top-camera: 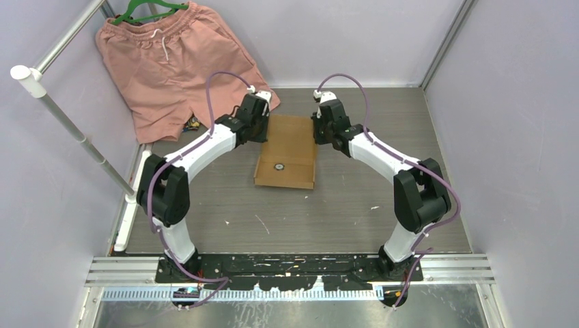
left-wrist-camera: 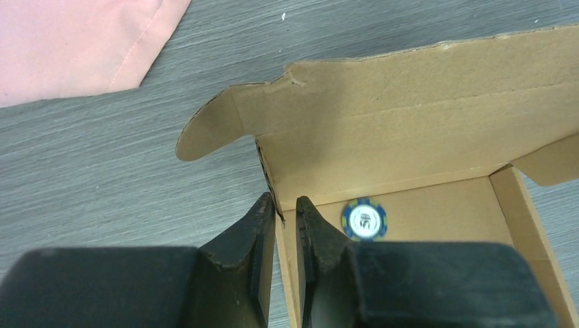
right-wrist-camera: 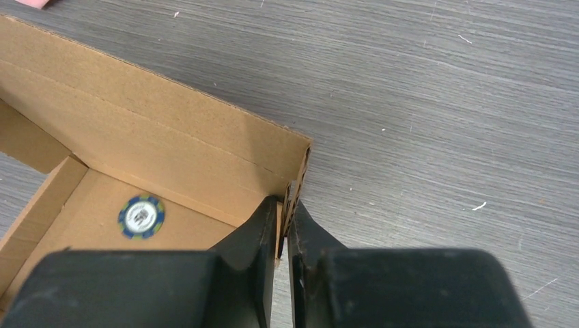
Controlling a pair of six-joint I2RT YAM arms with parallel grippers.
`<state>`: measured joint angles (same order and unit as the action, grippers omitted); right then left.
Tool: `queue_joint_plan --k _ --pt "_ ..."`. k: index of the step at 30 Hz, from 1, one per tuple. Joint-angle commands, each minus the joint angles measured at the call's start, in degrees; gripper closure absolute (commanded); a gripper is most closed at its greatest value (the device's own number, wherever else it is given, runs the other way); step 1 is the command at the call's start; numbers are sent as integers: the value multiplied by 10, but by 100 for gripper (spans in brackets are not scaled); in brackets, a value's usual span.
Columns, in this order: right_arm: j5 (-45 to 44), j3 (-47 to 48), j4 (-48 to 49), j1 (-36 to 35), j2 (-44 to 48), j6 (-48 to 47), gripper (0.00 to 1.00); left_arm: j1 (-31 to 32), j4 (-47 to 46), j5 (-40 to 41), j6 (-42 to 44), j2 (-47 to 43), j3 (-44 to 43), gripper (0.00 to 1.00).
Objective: Fold the paper box
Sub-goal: Close the paper box at the center of the board.
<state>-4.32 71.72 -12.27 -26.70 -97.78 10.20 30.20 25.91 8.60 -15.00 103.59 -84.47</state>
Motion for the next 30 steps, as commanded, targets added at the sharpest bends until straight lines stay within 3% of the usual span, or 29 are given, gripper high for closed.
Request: queue_joint_plan --k 1,17,30 --pt "-21 -18 31 -23 29 20 85 27 -70 21 -19 -46 13 82" --pt "-63 -83 73 -44 100 31 92 65 -199 69 -25 -202 195 83" --pt "-179 -134 109 -135 117 64 95 112 -321 124 -46 -273 350 83"
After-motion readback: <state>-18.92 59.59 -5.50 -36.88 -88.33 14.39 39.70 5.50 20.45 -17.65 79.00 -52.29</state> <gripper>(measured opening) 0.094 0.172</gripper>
